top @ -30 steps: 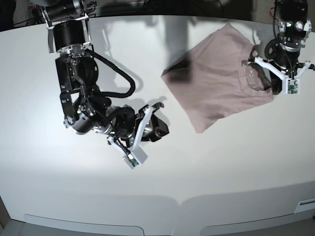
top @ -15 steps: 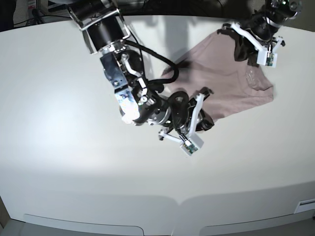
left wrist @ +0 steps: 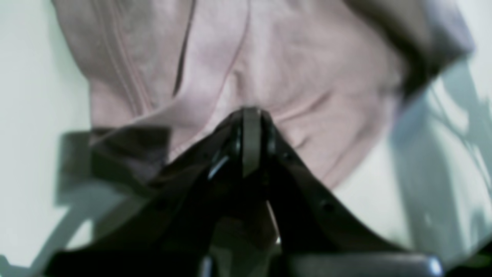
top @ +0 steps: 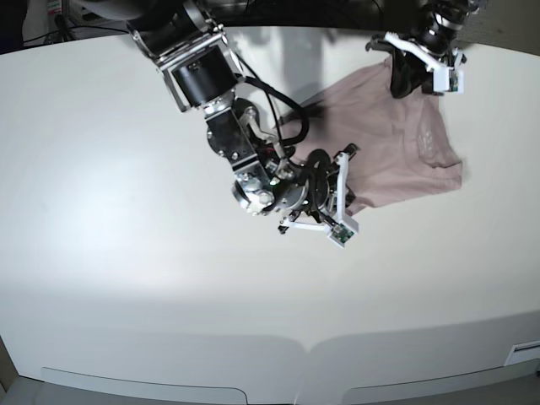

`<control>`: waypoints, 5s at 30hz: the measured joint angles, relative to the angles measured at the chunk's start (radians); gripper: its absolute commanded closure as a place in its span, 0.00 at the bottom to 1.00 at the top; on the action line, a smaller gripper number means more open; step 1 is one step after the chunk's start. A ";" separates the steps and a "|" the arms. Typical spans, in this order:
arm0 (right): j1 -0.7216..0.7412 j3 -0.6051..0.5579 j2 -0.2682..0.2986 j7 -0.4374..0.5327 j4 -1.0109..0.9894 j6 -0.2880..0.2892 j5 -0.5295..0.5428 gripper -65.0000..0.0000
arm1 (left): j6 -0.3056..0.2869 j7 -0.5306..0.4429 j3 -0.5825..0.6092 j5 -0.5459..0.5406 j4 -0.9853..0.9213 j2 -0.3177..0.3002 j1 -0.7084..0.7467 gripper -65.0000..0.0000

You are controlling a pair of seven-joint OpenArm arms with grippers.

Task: Fold the T-shirt properly

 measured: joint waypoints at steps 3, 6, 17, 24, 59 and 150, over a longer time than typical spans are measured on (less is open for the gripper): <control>0.003 0.002 0.056 -0.008 0.000 0.003 0.016 1.00 | 0.001 0.002 0.000 0.003 -0.031 0.000 -0.050 1.00; -0.004 0.036 0.106 -0.016 0.004 0.011 0.050 1.00 | 0.003 0.031 0.000 0.010 -0.034 0.000 -0.087 1.00; -0.199 0.209 0.239 -0.077 0.250 0.061 0.071 1.00 | 0.036 0.143 0.005 0.155 -0.055 -0.003 -0.268 1.00; -0.362 0.212 0.263 -0.077 0.412 0.055 0.064 1.00 | 0.059 0.183 0.004 0.209 -0.065 -0.003 -0.347 1.00; -0.566 0.159 0.166 0.012 0.559 0.033 0.044 1.00 | 0.069 0.355 -0.008 0.240 -0.116 -0.006 -0.631 1.00; -0.554 0.313 0.378 0.396 -0.600 -0.145 0.126 1.00 | -0.024 -0.158 -0.433 0.404 -1.120 0.006 -0.291 1.00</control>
